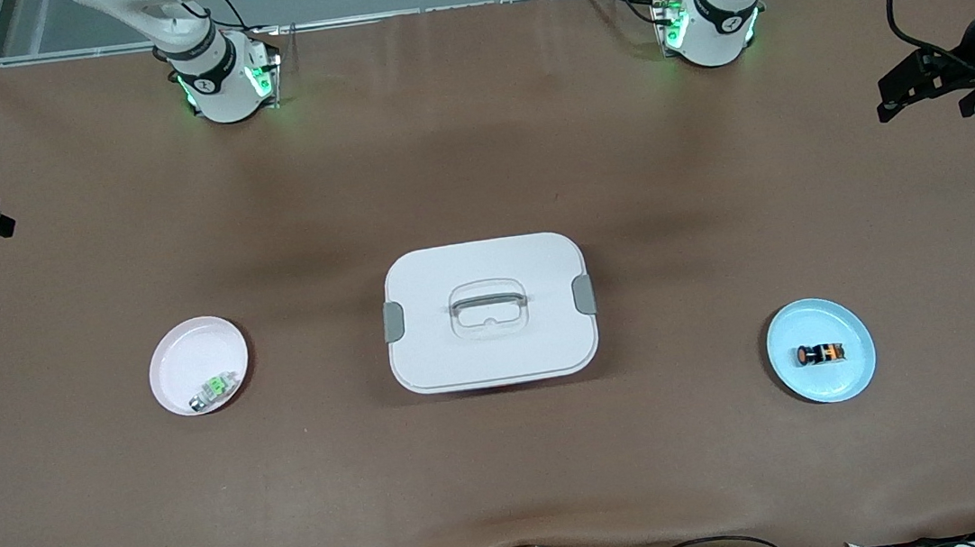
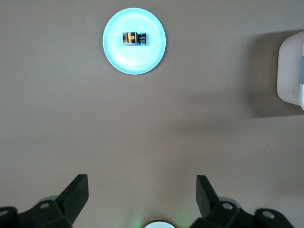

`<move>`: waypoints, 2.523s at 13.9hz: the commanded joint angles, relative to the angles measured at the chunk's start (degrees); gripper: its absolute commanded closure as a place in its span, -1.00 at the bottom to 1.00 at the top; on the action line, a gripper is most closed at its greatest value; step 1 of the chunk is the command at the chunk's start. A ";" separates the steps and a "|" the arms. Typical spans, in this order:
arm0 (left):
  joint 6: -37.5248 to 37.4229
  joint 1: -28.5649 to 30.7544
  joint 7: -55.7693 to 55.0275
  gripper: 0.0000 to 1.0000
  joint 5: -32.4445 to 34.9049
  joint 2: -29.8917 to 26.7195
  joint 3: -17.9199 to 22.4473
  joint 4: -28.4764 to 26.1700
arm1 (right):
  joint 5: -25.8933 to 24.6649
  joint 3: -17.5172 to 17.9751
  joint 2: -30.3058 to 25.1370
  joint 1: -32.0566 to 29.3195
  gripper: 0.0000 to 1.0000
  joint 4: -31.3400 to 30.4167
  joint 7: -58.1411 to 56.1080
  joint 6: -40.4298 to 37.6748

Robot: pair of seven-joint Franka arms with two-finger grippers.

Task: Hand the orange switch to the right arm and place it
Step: 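Move the left gripper over the orange switch on the blue plate, then lower the left gripper onto the orange switch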

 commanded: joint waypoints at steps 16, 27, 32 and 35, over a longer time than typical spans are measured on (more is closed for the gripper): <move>-0.74 0.85 0.21 -1.00 0.13 10.48 0.29 6.69 | -2.33 0.88 -0.03 -2.00 -1.00 5.51 0.15 -0.13; 19.37 1.82 0.65 -1.00 -1.89 33.08 0.29 11.80 | -2.42 0.96 -0.38 -1.83 -1.00 5.42 0.16 -0.14; 26.84 1.82 1.09 -1.00 -1.71 40.03 0.55 11.80 | -2.42 -0.17 -1.00 -3.75 -1.00 5.77 -0.11 -0.40; 29.84 3.13 1.36 -1.00 -1.63 42.75 0.73 12.41 | -2.24 -0.18 -0.91 -4.90 -1.00 6.91 -0.37 -0.92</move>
